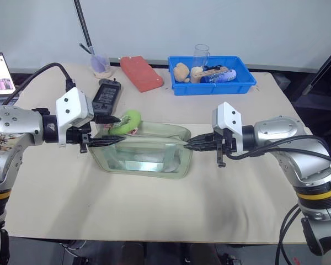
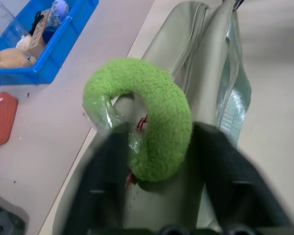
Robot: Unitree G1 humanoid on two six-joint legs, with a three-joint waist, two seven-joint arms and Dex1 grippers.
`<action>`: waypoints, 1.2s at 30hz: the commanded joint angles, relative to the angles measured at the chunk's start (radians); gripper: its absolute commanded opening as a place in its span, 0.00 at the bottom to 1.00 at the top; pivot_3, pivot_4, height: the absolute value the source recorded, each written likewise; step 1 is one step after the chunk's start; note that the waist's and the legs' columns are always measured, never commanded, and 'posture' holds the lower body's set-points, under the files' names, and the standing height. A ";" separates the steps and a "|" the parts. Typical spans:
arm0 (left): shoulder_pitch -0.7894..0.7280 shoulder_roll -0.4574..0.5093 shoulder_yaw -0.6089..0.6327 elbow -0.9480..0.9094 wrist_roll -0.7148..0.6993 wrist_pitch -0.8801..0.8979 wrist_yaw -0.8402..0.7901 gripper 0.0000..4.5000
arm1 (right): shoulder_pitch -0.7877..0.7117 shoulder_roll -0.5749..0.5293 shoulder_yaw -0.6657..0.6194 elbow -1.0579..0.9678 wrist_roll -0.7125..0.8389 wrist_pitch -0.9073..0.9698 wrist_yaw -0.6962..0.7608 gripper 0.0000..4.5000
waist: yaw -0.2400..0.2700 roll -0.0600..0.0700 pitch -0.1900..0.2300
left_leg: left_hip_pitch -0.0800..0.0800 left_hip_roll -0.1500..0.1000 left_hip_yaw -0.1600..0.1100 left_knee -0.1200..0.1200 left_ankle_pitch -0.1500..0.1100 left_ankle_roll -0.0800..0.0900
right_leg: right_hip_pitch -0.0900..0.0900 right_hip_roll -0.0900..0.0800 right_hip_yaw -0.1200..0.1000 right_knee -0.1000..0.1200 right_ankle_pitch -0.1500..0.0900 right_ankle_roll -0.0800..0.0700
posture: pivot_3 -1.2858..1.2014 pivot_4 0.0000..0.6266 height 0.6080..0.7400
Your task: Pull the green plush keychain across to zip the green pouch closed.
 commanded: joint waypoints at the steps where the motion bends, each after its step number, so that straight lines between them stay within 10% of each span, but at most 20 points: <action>1: -0.001 0.058 0.059 0.018 0.011 0.003 -0.021 0.97 | -0.001 -0.004 -0.021 -0.018 -0.004 -0.017 -0.008 0.00 | -0.002 0.000 0.000 | 0.000 0.000 0.000 0.000 0.000 0.000 | 0.000 0.000 0.000 0.000 0.000 0.000 | 0.52 0.24 1.00; 12: 0.231 0.034 0.171 0.021 0.053 -0.039 0.044 0.99 | -0.019 -0.005 -0.009 -0.001 -0.010 -0.031 0.016 0.00 | 0.008 0.000 0.000 | 0.000 0.000 0.000 0.000 0.000 0.000 | -0.001 -0.001 0.000 0.000 -0.003 -0.005 | 0.52 0.24 1.00; 22: 0.274 0.007 0.165 0.028 0.064 -0.071 0.028 0.04 | -0.033 -0.009 -0.006 -0.004 -0.010 -0.022 0.032 0.00 | 0.003 0.000 0.000 | 0.000 0.001 0.001 0.000 0.000 0.000 | -0.001 -0.001 0.000 0.000 -0.001 -0.004 | 0.52 0.24 1.00; 24: 0.264 -0.002 0.153 0.030 0.070 -0.066 0.042 0.01 | -0.035 -0.010 -0.007 -0.006 -0.007 -0.016 0.032 0.00 | 0.004 0.000 0.000 | 0.000 0.001 0.001 0.000 0.000 0.000 | -0.001 -0.001 0.000 0.000 -0.001 -0.004 | 0.52 0.24 1.00; 36: 0.254 0.007 0.129 0.027 0.090 -0.089 0.024 0.00 | -0.322 0.092 -0.070 0.188 0.119 0.090 0.064 0.94 | -0.001 0.000 0.000 | 0.000 0.001 0.001 0.000 0.000 0.000 | -0.001 -0.001 0.000 0.001 -0.001 -0.005 | 0.52 0.24 1.00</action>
